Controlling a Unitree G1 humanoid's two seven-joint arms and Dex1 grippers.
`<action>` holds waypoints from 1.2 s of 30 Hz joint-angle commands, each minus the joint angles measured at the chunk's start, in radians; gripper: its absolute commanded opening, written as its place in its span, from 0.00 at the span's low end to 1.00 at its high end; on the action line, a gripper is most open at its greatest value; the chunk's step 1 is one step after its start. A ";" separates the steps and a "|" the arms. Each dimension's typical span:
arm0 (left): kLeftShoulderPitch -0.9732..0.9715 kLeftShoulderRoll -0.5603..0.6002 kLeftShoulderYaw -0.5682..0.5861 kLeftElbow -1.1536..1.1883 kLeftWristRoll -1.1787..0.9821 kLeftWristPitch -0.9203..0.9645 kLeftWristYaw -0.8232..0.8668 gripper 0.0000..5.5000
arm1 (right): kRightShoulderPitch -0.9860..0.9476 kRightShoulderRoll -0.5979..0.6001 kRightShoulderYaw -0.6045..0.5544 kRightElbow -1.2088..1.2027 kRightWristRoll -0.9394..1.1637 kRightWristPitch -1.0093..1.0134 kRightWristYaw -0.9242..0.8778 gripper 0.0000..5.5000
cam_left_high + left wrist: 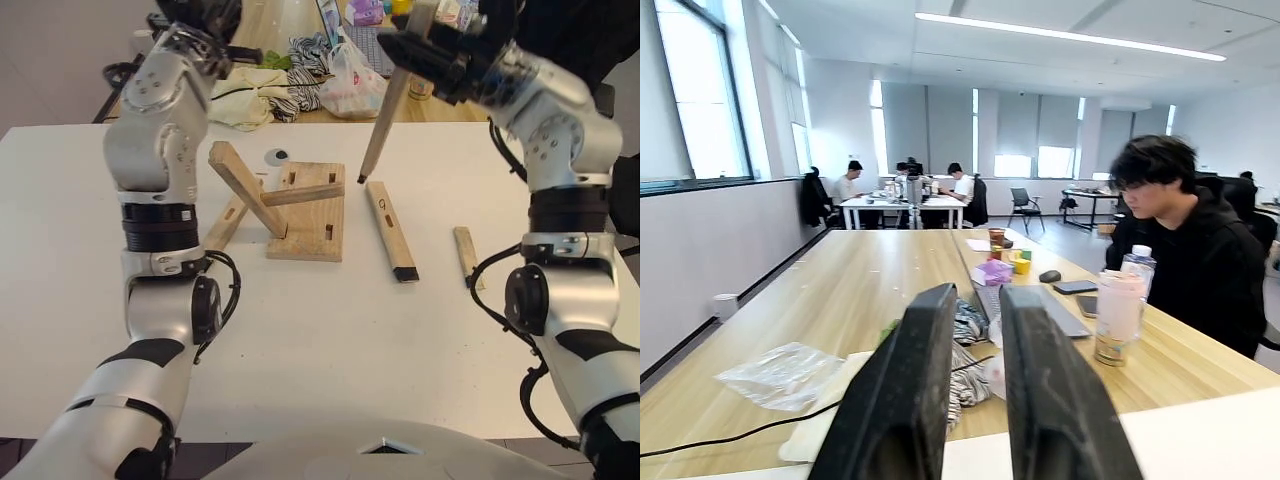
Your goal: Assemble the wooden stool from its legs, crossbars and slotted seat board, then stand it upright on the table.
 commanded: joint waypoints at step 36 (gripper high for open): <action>0.027 -0.021 -0.036 0.066 -0.016 -0.018 -0.077 0.00 | 0.007 0.101 0.083 0.401 -0.050 -0.220 0.234 0.37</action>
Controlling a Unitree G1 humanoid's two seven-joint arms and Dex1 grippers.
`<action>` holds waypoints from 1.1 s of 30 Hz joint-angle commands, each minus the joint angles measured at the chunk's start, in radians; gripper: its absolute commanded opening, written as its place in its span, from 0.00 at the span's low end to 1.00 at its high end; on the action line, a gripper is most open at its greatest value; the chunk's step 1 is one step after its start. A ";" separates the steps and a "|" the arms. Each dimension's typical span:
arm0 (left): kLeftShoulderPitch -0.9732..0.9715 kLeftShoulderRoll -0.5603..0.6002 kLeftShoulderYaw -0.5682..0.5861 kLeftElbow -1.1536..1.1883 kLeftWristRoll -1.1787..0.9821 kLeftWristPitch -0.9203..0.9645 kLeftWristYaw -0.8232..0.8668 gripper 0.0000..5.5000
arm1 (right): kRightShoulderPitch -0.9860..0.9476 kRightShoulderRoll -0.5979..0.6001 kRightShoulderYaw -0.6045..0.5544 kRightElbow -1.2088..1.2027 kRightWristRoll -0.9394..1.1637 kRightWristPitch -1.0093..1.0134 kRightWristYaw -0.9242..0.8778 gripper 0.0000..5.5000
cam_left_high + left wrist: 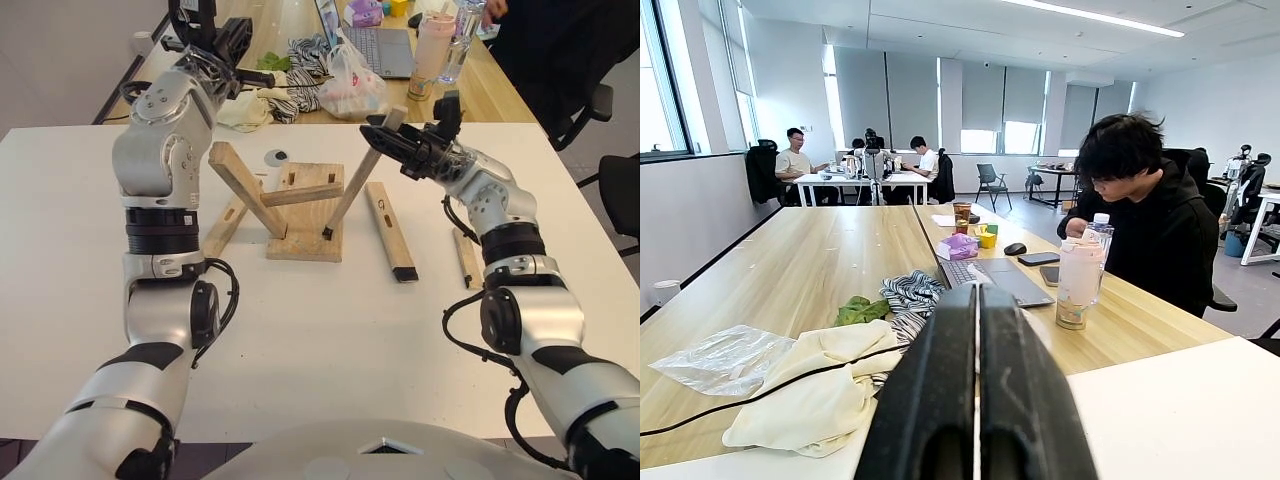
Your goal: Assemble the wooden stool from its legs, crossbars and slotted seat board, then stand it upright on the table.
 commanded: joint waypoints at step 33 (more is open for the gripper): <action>0.042 0.538 -0.406 -0.397 0.021 0.074 -0.802 0.00 | 0.083 -0.052 0.259 -0.064 -0.229 -0.179 0.080 0.37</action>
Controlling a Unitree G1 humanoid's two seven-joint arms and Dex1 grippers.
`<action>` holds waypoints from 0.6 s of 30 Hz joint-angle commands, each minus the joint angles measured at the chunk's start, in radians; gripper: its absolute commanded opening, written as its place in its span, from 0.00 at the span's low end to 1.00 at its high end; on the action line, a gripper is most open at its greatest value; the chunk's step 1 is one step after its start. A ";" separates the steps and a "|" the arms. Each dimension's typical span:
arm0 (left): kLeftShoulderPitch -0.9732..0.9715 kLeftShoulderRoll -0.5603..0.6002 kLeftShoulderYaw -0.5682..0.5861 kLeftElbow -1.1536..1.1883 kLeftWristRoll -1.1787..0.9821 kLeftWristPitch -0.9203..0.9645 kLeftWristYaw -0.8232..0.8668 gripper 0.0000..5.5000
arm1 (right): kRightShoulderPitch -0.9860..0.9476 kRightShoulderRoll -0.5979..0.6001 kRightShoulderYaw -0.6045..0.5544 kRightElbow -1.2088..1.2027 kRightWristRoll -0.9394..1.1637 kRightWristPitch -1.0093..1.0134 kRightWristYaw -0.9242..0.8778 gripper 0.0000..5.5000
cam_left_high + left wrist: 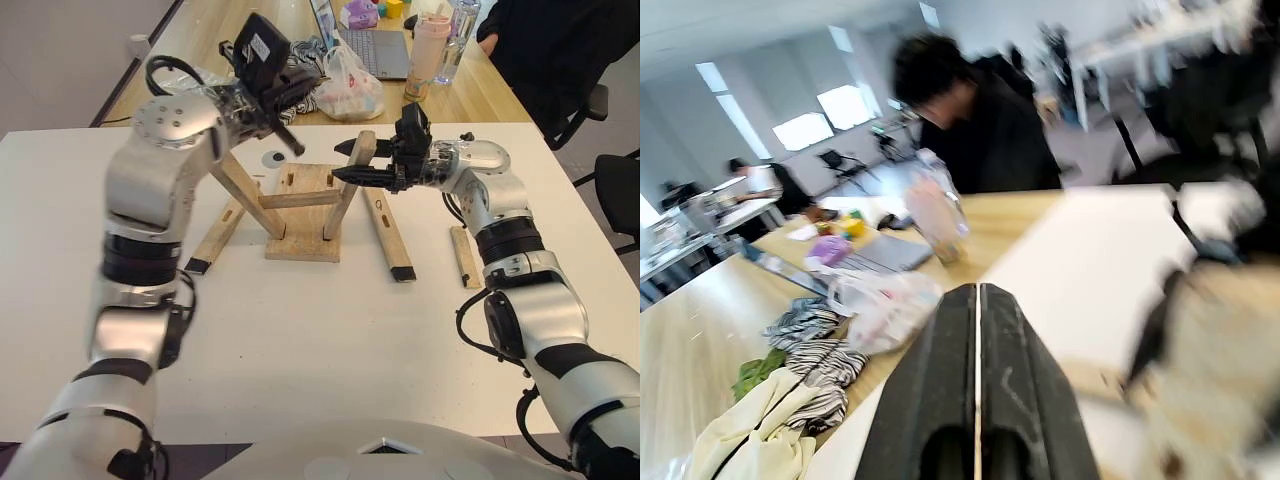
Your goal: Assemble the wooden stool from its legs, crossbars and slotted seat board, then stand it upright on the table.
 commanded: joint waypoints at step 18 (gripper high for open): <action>-0.122 0.032 -0.310 0.256 0.156 -0.162 -0.553 0.32 | 0.055 0.002 0.084 0.059 -0.091 -0.008 -0.054 0.37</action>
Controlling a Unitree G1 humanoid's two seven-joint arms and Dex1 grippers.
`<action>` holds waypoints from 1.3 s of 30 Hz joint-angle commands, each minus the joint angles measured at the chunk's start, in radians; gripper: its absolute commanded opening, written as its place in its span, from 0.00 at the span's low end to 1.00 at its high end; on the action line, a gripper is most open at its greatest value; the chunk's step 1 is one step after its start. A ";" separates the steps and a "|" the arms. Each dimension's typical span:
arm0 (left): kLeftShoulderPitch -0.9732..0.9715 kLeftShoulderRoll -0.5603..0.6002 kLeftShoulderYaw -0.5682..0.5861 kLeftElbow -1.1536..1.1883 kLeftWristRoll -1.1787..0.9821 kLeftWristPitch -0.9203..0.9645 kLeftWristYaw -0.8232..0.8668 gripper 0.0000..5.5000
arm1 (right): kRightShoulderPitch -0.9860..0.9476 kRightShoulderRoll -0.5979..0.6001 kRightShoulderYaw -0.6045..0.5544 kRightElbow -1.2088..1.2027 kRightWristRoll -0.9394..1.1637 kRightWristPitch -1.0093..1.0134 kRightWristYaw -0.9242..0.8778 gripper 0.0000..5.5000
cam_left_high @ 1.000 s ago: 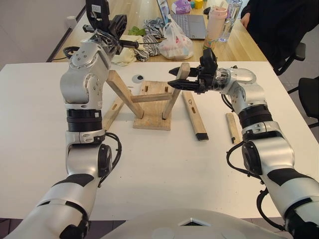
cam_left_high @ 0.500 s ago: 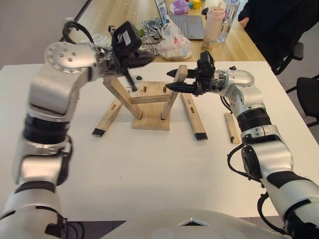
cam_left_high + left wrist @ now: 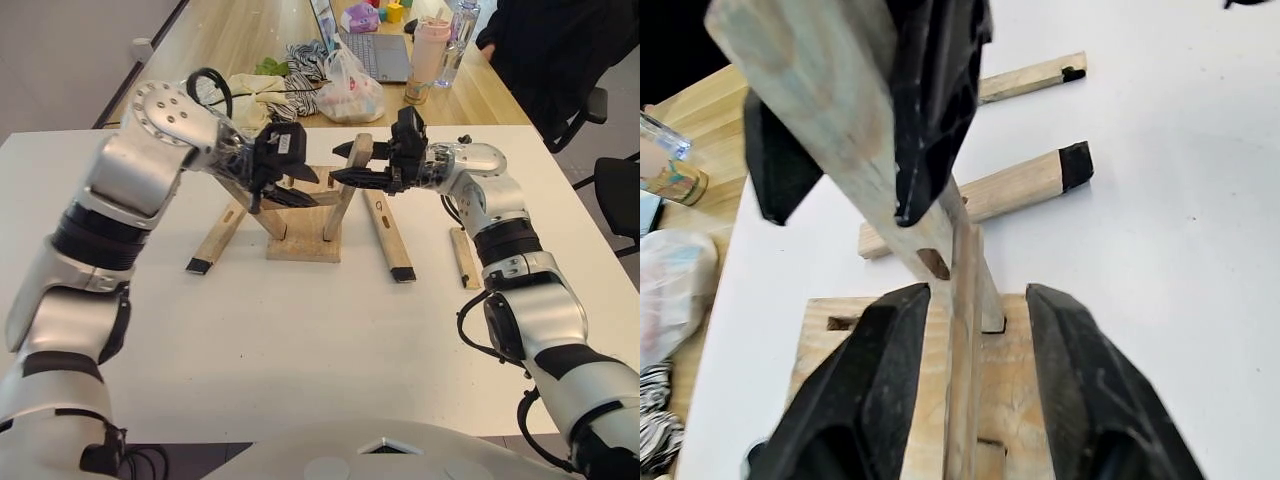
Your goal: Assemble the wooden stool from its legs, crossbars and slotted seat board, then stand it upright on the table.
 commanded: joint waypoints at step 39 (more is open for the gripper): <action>0.140 -0.208 -0.257 0.557 0.304 -0.075 0.028 0.07 | 0.039 0.014 0.084 0.073 -0.092 -0.059 -0.035 0.37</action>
